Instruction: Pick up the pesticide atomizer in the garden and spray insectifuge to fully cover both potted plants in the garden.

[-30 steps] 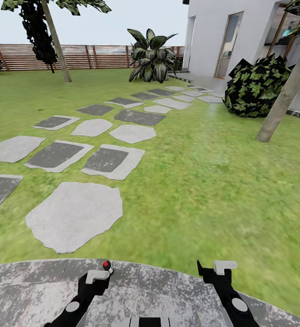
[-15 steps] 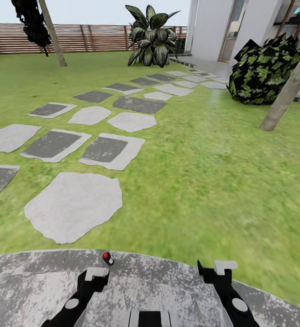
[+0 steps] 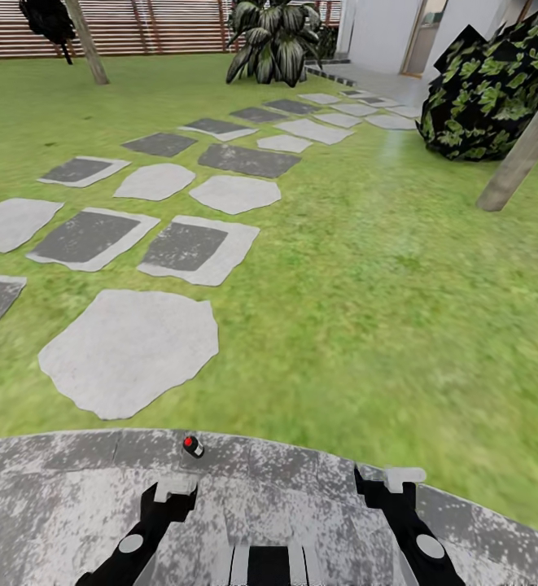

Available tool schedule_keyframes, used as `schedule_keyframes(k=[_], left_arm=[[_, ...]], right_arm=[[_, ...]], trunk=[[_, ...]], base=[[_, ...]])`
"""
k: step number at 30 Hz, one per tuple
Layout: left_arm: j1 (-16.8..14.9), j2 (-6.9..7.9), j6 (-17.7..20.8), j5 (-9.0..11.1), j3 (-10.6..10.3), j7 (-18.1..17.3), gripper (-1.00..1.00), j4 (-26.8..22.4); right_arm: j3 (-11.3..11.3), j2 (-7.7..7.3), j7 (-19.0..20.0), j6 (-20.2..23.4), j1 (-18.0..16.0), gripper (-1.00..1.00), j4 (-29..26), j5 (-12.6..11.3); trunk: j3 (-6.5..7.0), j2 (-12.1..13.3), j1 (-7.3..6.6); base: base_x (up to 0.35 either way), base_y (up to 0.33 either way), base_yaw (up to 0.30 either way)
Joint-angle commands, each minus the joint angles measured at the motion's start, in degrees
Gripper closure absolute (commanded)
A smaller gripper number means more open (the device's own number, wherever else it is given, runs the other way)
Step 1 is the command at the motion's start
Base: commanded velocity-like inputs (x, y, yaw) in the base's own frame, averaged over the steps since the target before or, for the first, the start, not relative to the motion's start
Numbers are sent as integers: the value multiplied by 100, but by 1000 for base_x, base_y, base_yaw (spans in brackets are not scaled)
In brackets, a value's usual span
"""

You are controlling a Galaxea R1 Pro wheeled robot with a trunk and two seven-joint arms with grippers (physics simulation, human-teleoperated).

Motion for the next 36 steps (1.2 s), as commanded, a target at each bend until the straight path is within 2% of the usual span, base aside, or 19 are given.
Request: schedule_keyframes(k=[1, 4, 12, 18, 36], left_arm=[[-2, 6, -31, -32, -5, 0, -100, 3], [-2, 15, -39, -33, -6, 0, -100, 3], [-2, 28, -47, -33, -7, 0, -100, 3], [-2, 28, -44, -33, -6, 0, -100, 9], [-2, 28, -51, -31, -14, 0, -100, 4]], right_arm=[[-1, 0, -2, -16, -2, -100, 2, 2], [-1, -1, -2, -16, -2, -100, 2, 2], [-1, -1, -2, -22, -2, -100, -1, 0], [-1, -1, -2, -24, -2, -100, -6, -4], [-1, -1, -2, -25, -2, -100, -6, -7]], trunk=[[-35, -3, 1], [-129, -7, 9], [-197, -7, 9], [-208, -7, 9], [-209, -7, 9]], base=[[0, 0, 0], [0, 0, 0], [11, 0, 0], [235, 0, 0], [71, -38, 0]])
